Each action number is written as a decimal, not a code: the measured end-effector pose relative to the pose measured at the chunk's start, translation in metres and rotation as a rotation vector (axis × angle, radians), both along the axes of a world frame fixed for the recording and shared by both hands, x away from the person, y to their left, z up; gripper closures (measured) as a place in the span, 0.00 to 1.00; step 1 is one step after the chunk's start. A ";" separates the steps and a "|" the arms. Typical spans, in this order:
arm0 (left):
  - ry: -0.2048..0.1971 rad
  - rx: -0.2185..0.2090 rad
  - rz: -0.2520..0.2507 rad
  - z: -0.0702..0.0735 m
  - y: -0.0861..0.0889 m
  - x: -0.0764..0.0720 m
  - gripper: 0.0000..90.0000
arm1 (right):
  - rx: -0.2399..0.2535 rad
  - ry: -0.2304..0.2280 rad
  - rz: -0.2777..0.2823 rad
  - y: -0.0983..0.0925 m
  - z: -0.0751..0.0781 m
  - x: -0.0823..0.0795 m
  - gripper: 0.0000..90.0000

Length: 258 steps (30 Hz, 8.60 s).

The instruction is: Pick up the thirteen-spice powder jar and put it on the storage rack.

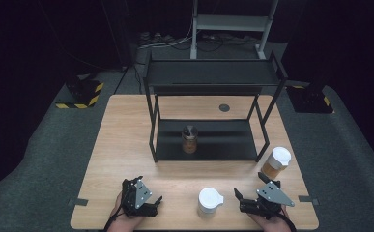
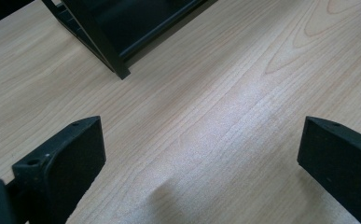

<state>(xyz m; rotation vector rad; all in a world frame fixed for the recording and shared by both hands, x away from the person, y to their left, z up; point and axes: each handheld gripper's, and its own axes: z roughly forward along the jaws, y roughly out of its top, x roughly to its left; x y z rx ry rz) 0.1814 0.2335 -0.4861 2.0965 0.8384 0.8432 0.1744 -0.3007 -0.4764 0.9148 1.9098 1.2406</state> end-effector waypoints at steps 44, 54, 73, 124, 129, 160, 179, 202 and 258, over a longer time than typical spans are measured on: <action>0.017 0.006 -0.017 0.002 0.001 0.004 0.02 | 0.139 -0.036 0.241 0.021 0.033 -0.025 0.00; 0.019 0.006 -0.019 0.002 0.001 0.004 0.02 | 0.135 -0.012 0.292 0.032 0.029 -0.022 0.00; 0.017 0.006 -0.021 0.002 0.001 0.004 0.02 | 0.112 0.038 0.337 0.041 0.015 -0.014 0.00; 0.020 0.001 -0.024 0.002 0.003 0.004 0.02 | 0.080 0.067 0.384 0.042 -0.011 0.000 0.34; 0.019 0.000 -0.023 0.002 0.003 0.004 0.02 | 0.071 0.059 0.375 0.044 -0.010 -0.002 0.34; 0.021 -0.007 -0.025 0.002 0.004 0.004 0.02 | 0.104 0.001 0.210 0.021 -0.011 -0.007 0.34; 0.021 -0.009 -0.025 0.002 0.004 0.004 0.02 | 0.128 -0.026 0.092 -0.002 -0.010 -0.007 0.34; 0.021 -0.004 -0.030 0.002 0.004 0.004 0.02 | 0.151 -0.042 0.024 -0.006 -0.006 0.000 0.34; 0.011 -0.027 -0.052 0.000 0.010 0.003 0.02 | 0.144 -0.043 -0.059 0.043 0.034 0.082 0.34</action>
